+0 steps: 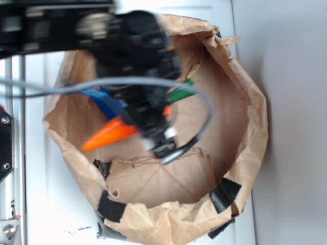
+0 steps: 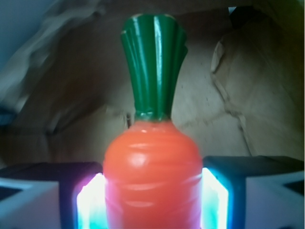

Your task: Grab the carrot.

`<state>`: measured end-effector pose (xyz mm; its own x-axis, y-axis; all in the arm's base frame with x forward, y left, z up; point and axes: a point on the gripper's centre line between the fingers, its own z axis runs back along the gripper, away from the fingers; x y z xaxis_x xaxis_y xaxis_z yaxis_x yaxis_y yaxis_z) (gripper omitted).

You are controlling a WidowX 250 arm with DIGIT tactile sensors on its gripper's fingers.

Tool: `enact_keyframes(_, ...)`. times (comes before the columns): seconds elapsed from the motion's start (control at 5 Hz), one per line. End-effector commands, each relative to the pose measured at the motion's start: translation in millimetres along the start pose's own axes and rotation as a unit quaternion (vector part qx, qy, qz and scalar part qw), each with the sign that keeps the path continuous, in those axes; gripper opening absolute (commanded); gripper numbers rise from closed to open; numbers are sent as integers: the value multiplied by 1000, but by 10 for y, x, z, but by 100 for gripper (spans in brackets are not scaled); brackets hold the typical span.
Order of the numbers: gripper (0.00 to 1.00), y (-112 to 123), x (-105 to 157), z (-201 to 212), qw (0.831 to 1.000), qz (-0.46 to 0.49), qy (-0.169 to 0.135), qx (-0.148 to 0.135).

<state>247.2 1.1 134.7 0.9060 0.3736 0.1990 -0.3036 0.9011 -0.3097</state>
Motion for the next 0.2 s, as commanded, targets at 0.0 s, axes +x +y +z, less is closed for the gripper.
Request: enact_keyframes(0.0, 0, 53, -13, 256, 995, -88, -40, -17)
